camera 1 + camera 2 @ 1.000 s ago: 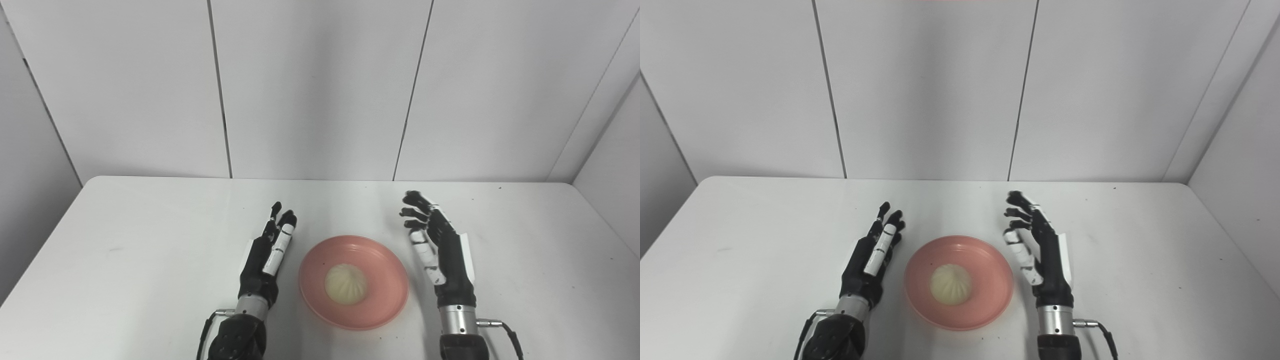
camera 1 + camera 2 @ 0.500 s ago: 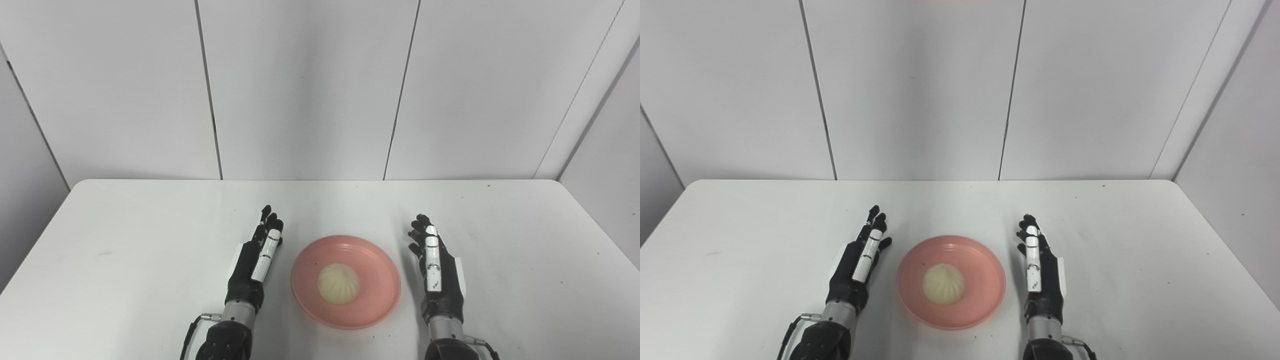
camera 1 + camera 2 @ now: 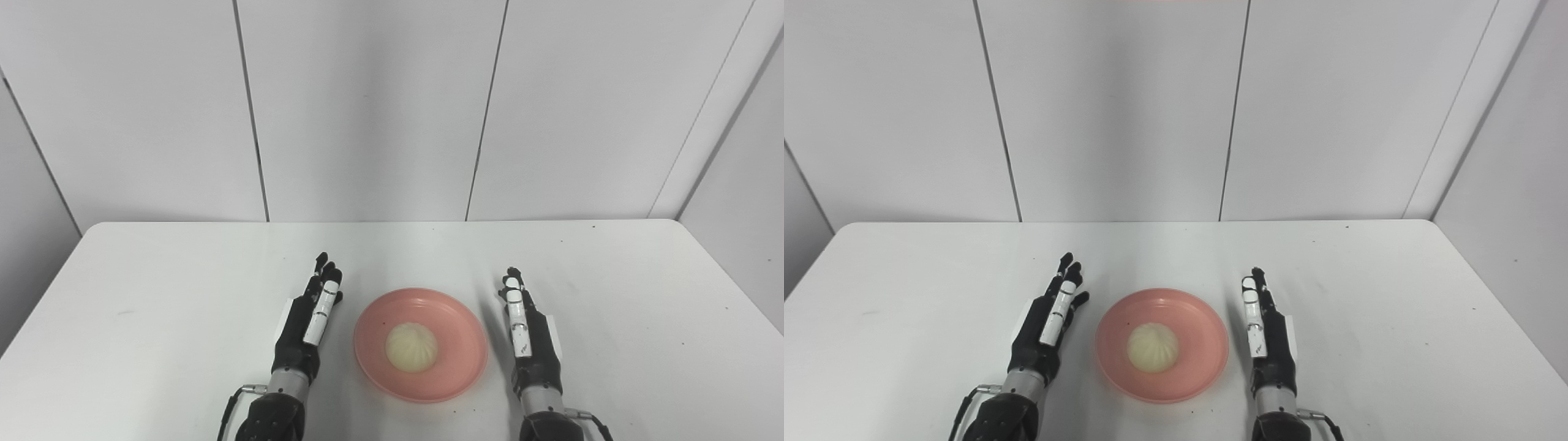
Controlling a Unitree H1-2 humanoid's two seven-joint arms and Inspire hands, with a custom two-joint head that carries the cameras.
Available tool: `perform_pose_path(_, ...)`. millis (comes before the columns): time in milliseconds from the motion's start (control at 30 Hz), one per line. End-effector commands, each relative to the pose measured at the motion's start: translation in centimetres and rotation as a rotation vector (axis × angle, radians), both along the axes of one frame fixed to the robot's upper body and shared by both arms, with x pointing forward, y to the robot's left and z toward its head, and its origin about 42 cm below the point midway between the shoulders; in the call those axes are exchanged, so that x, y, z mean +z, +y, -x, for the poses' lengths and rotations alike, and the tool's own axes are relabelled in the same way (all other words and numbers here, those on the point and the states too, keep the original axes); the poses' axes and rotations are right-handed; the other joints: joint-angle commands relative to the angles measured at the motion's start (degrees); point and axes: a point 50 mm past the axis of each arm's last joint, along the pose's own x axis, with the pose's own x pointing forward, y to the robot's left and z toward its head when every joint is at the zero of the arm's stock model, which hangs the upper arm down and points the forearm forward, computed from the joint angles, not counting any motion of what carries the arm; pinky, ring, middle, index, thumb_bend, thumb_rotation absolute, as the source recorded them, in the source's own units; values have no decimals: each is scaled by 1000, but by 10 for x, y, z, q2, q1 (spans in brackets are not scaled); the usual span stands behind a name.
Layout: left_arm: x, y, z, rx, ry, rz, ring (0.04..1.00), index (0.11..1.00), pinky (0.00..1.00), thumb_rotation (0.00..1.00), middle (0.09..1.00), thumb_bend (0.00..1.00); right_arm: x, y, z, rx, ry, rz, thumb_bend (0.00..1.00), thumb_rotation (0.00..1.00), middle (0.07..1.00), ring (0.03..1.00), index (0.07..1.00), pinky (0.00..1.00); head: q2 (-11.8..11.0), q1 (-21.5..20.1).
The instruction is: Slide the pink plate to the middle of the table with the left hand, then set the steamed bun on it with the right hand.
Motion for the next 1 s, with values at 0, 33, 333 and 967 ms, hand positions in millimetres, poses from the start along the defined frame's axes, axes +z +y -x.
perform_pose_path(0, 4, 1, -2, 4, -3, -5, 1000, 1000, 1000, 872, 1000, 705, 16, 5, -6, 25, -37, 10, 669, 1000, 953, 959, 940, 1000, 0, 2)
perform_pose_path(33, 4, 1, -2, 5, -2, -7, 1000, 1000, 1000, 876, 1000, 710, 16, 5, -6, 25, -37, 14, 666, 1000, 953, 958, 940, 1000, 0, 2)
perform_pose_path(333, 4, 0, -2, 5, -4, 5, 1000, 1000, 1000, 861, 1000, 712, 15, 3, -5, 38, -33, 17, 674, 1000, 952, 949, 945, 1000, 1, 1)
perform_pose_path(967, 5, -1, 0, 46, -59, -36, 1000, 1000, 1000, 886, 1000, 688, 14, 3, -4, 40, -59, -14, 712, 1000, 941, 946, 935, 1000, 2, 4)
